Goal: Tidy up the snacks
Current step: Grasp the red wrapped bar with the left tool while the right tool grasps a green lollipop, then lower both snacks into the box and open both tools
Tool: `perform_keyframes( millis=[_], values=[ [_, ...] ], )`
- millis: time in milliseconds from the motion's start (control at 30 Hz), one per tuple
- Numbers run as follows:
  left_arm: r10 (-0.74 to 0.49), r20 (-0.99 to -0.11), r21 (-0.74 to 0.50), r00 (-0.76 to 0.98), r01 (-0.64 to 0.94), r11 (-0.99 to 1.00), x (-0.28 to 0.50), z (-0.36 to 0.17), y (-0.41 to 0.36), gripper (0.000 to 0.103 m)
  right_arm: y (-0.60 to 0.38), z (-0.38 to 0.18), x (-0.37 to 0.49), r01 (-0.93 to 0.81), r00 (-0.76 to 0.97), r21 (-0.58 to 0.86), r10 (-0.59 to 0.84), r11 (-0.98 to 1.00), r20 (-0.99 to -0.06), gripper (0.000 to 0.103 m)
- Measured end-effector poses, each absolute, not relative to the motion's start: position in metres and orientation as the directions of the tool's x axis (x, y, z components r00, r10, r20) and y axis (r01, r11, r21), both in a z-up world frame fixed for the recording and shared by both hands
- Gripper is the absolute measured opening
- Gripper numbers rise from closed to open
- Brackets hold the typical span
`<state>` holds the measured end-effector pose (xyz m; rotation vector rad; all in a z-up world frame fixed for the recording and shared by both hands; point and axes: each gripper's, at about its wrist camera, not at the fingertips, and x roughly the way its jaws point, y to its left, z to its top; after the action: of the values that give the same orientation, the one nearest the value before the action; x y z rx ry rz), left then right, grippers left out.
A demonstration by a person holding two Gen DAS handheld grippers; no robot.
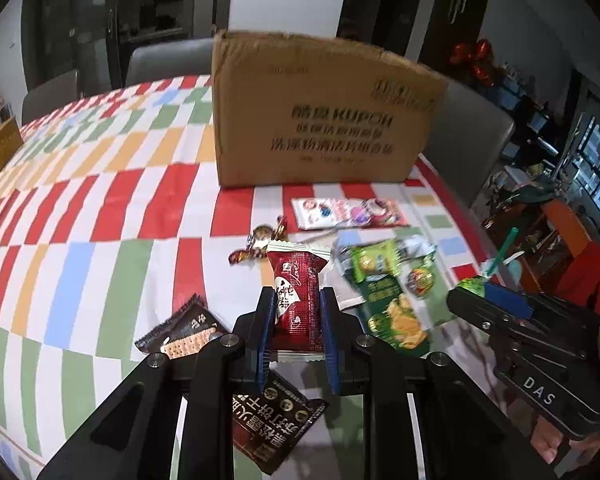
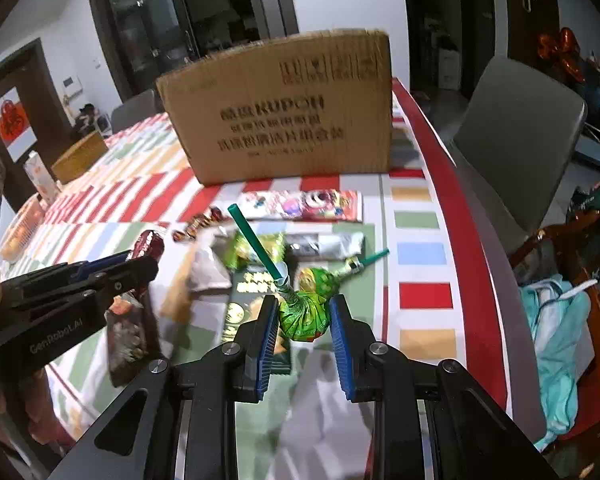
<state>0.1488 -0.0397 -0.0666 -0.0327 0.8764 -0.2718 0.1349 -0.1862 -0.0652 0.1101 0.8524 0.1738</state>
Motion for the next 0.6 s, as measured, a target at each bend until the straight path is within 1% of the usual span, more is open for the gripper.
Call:
perform_keyframes(
  millis=[267,600],
  values=[
    [-0.263,-0.683,-0.118,0.682,0.252,0.961,0.146,-0.025,-0.039,0.023,-0.182,-0.030,0.136,-0.149,0.705,0.154,0.214,0.977,-0.676,0.028],
    [-0.257,-0.582,-0.054,0.771,0.278,0.959,0.163,0.031,-0.041,0.023,-0.181,0.033,0.161,-0.180,0.803,0.112,0.211,0.977,-0.558,0.028]
  ],
)
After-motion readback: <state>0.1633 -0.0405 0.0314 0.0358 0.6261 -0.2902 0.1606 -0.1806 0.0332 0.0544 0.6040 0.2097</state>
